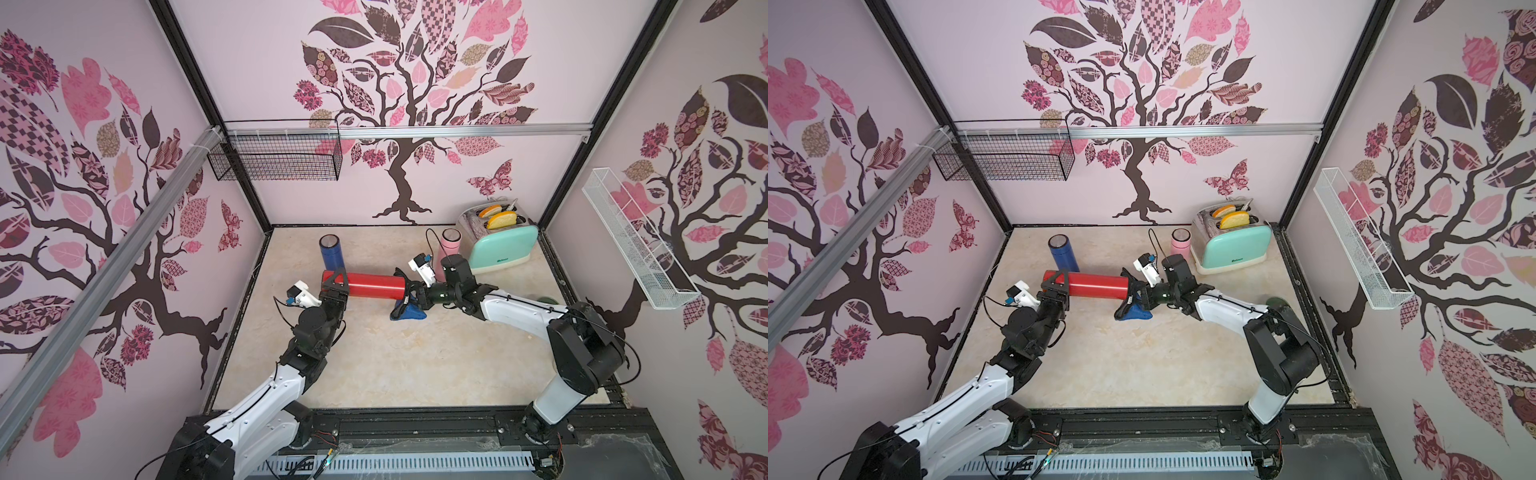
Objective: Wipe the surface of the thermos
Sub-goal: Wipe the dirt from the surface of the thermos.
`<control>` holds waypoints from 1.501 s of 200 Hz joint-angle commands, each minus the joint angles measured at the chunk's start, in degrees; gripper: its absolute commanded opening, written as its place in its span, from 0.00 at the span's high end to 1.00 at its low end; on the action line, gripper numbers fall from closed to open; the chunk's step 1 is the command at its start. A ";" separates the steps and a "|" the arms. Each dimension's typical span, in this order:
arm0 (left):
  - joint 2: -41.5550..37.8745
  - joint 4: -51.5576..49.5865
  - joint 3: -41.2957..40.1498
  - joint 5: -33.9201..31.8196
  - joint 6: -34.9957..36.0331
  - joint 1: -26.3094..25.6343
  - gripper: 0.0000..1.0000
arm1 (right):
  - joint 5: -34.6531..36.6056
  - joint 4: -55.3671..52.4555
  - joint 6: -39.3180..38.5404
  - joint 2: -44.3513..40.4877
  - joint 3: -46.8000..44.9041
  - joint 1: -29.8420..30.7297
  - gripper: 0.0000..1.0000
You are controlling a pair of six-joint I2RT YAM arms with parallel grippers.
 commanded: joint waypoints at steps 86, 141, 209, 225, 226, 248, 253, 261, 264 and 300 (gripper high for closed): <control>3.79 5.31 -0.14 2.60 -1.11 0.56 1.00 | -3.67 0.58 0.88 -9.57 2.38 0.21 1.00; 3.62 6.28 0.13 3.26 -1.70 0.65 1.00 | -3.00 4.41 1.15 -4.46 -0.41 0.21 1.00; 1.35 4.65 -0.47 2.98 -1.58 1.26 1.00 | -3.49 4.04 1.79 -1.12 0.64 0.21 1.00; 1.63 4.92 -0.58 3.15 -1.52 1.33 1.00 | -3.54 3.01 1.56 -2.75 1.54 0.21 1.00; 1.67 4.89 -0.66 3.15 -1.54 1.29 1.00 | -3.55 3.05 1.57 -2.90 1.55 0.21 1.00; 2.47 4.52 -0.82 3.35 -1.11 1.32 1.00 | -4.40 3.00 2.52 -5.98 2.48 0.21 1.00; 2.72 4.65 -0.89 3.33 -1.15 1.34 1.00 | -4.56 3.20 2.76 -6.73 2.65 0.21 1.00; 3.07 4.66 -1.13 3.33 -1.11 1.27 1.00 | -4.81 3.40 3.08 -7.90 2.79 0.25 1.00; 3.19 4.71 -1.17 3.33 -1.11 1.40 1.00 | -4.83 3.29 3.14 -8.27 2.94 0.21 1.00; 4.10 5.35 -1.44 3.41 -1.28 1.41 1.00 | -4.26 2.30 2.39 -10.49 3.14 0.21 1.00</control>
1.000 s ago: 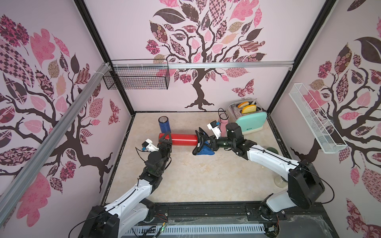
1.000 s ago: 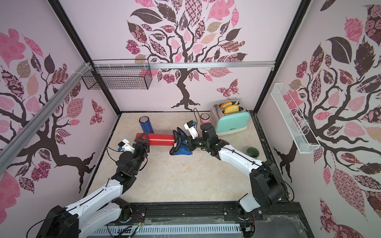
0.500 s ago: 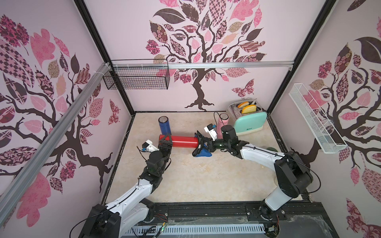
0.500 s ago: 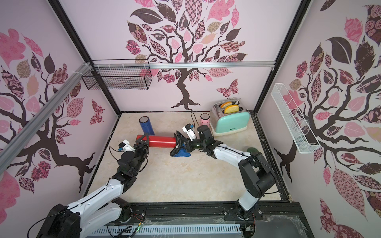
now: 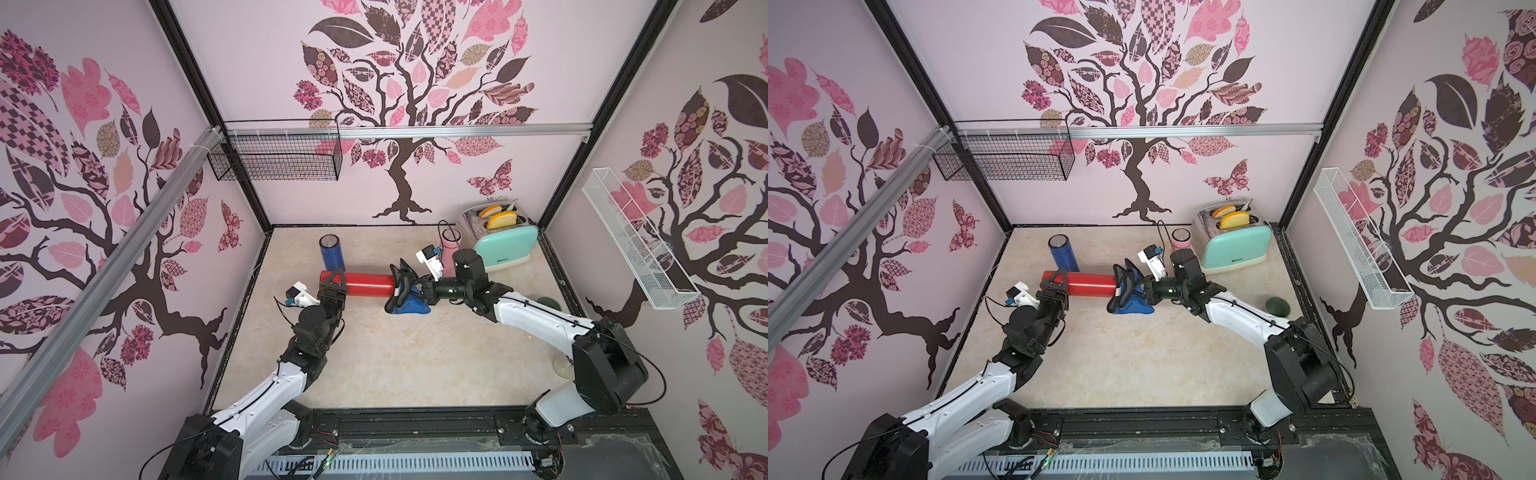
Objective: Wipe the surface of the thermos
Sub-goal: Wipe the dirt from the surface of the thermos.
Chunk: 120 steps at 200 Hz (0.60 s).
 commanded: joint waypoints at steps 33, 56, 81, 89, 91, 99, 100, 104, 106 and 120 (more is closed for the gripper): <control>-0.14 2.13 0.04 3.10 0.56 -0.46 1.00 | -2.87 5.53 0.43 1.58 0.89 0.89 1.00; -1.39 1.92 0.07 3.18 0.62 -0.41 1.00 | -3.09 7.31 0.59 5.33 -0.38 0.91 1.00; -2.50 1.75 0.06 3.01 0.51 -0.38 1.00 | -3.93 9.31 1.22 10.05 -1.06 0.89 1.00; -2.86 1.47 0.24 2.94 0.71 -0.30 1.00 | -4.05 9.92 1.71 11.16 -1.24 0.96 1.00; -2.95 1.41 0.28 2.92 0.72 -0.29 1.00 | -4.19 9.99 1.67 11.38 -1.28 0.90 1.00; -3.16 1.18 0.29 2.92 0.85 -0.15 1.00 | -4.31 10.06 1.91 11.89 -1.21 0.97 1.00; -3.17 1.18 0.25 2.92 0.88 -0.18 1.00 | -4.28 10.07 1.96 11.90 -1.24 0.97 1.00; -3.18 1.11 0.23 2.84 1.12 -0.13 1.00 | -4.30 10.11 2.05 12.01 -1.15 0.89 1.00; -3.27 1.05 0.21 2.77 1.27 -0.12 1.00 | -4.30 10.08 2.06 12.01 -1.11 0.89 1.00; -3.19 0.28 0.03 2.58 1.32 0.05 1.00 | -4.24 9.51 1.87 11.45 -0.70 0.90 1.00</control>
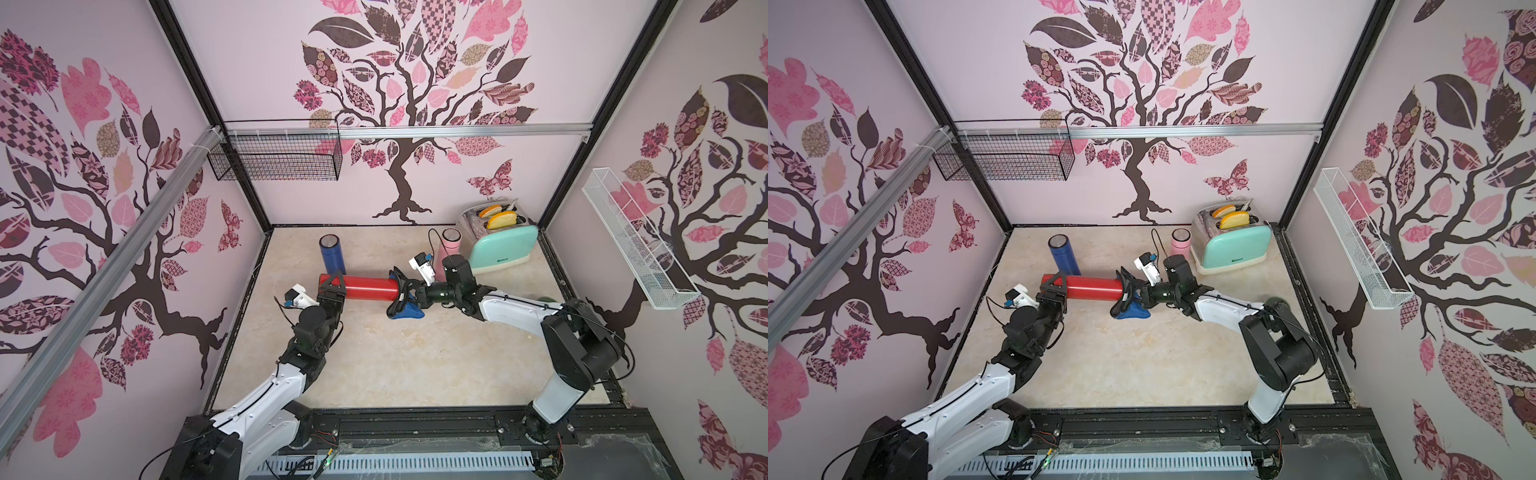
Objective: Wipe the surface of the thermos
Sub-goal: Wipe the dirt from the surface of the thermos.
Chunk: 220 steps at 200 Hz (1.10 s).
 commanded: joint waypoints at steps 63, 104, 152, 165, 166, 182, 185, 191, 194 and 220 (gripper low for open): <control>1.43 2.53 0.37 2.27 2.39 -0.28 1.00 | -1.81 -3.43 -1.23 -9.56 3.91 0.85 1.00; 1.98 -0.31 1.88 2.34 8.88 -0.24 1.00 | -1.82 -4.83 -1.42 -13.83 4.90 0.82 1.00; 1.14 -5.64 7.43 4.67 24.21 -0.29 1.00 | 0.41 -11.30 -4.69 -17.83 5.17 0.83 1.00; 1.23 -8.20 10.37 5.76 30.60 -0.32 1.00 | 2.23 -14.34 -6.46 -18.87 4.64 0.80 1.00; 1.25 -8.44 10.62 5.85 31.19 -0.31 1.00 | 2.38 -14.53 -6.56 -18.96 4.60 0.80 1.00; 2.02 -12.07 14.77 6.57 39.09 -0.32 1.00 | 4.65 -18.43 -8.49 -19.78 3.96 0.85 1.00; 2.20 -12.40 15.50 6.83 40.40 -0.33 1.00 | 4.98 -19.02 -8.79 -19.93 3.78 0.84 1.00; 2.73 -13.04 16.90 7.36 43.76 -0.38 1.00 | 5.48 -20.02 -9.30 -20.13 3.63 0.84 1.00; 3.07 -13.38 17.61 7.58 45.06 -0.34 1.00 | 5.89 -20.64 -9.54 -20.25 3.27 0.87 1.00; 6.98 -15.46 23.85 10.15 54.17 -0.37 1.00 | 7.84 -22.34 -10.35 -21.14 -0.50 1.06 1.00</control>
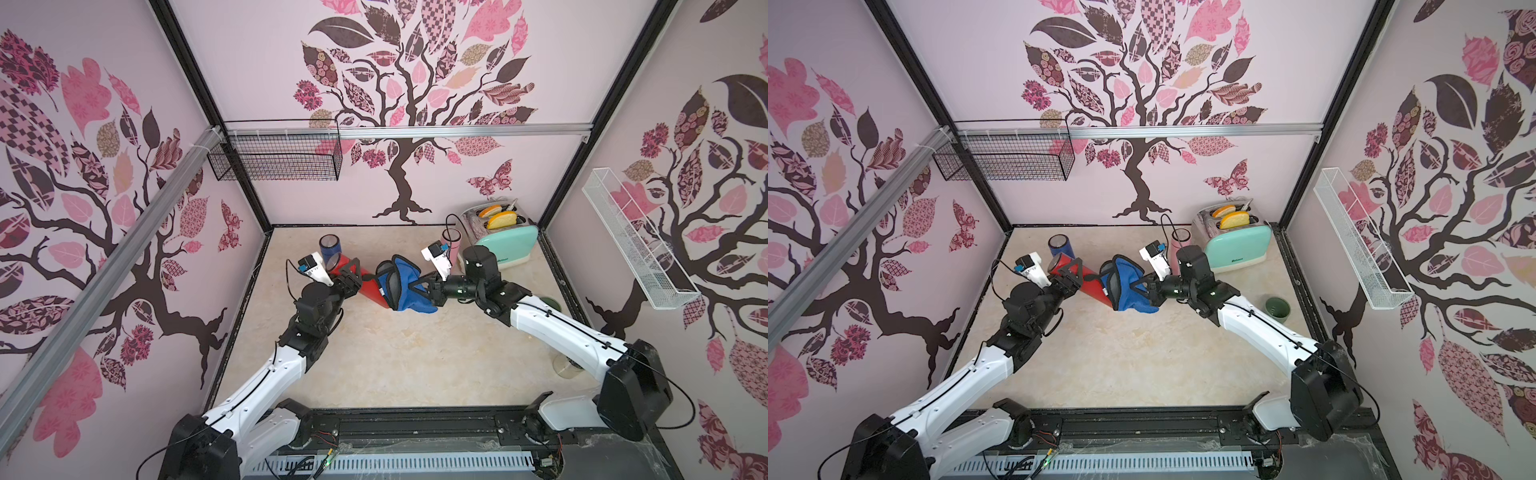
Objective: Wipe the surface of the thermos
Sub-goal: Wipe the dirt from the surface of the thermos, then place the cleaning item at the center of the board.
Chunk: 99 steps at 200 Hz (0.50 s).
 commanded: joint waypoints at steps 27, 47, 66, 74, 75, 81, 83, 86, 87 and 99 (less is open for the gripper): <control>7.88 -0.31 11.35 6.43 20.72 -0.32 1.00 | 5.89 -5.30 -2.96 -1.37 -6.56 2.12 1.00; 12.79 0.27 15.15 8.12 25.47 -0.42 1.00 | 8.67 -4.74 -3.12 -0.73 -8.60 4.02 1.00; 17.41 2.85 17.51 9.09 28.86 -0.56 1.00 | 9.92 -3.13 -2.94 0.66 -9.88 5.72 1.00; 19.39 4.07 18.33 9.80 30.09 -0.67 1.00 | 10.26 -2.28 -2.67 1.57 -10.25 6.35 1.00; 19.62 4.18 18.47 9.88 30.23 -0.63 1.00 | 10.29 -2.21 -2.60 1.72 -10.26 6.43 1.00; 21.10 4.95 19.07 10.24 31.16 -0.61 1.00 | 10.69 -1.71 -2.49 2.33 -10.36 6.90 1.00; 21.62 5.26 19.24 10.34 31.36 -0.67 1.00 | 10.79 -1.55 -2.41 2.52 -10.43 7.01 1.00; 22.21 5.67 19.48 10.18 31.66 -0.74 1.00 | 10.97 -1.21 -2.32 2.82 -10.57 7.27 1.00; 22.44 5.77 19.53 10.25 31.81 -0.76 1.00 | 11.04 -1.10 -2.25 2.96 -10.60 7.33 1.00; 25.65 6.81 20.82 10.91 33.32 -0.84 1.00 | 11.37 0.28 -1.92 4.28 -10.95 7.89 1.00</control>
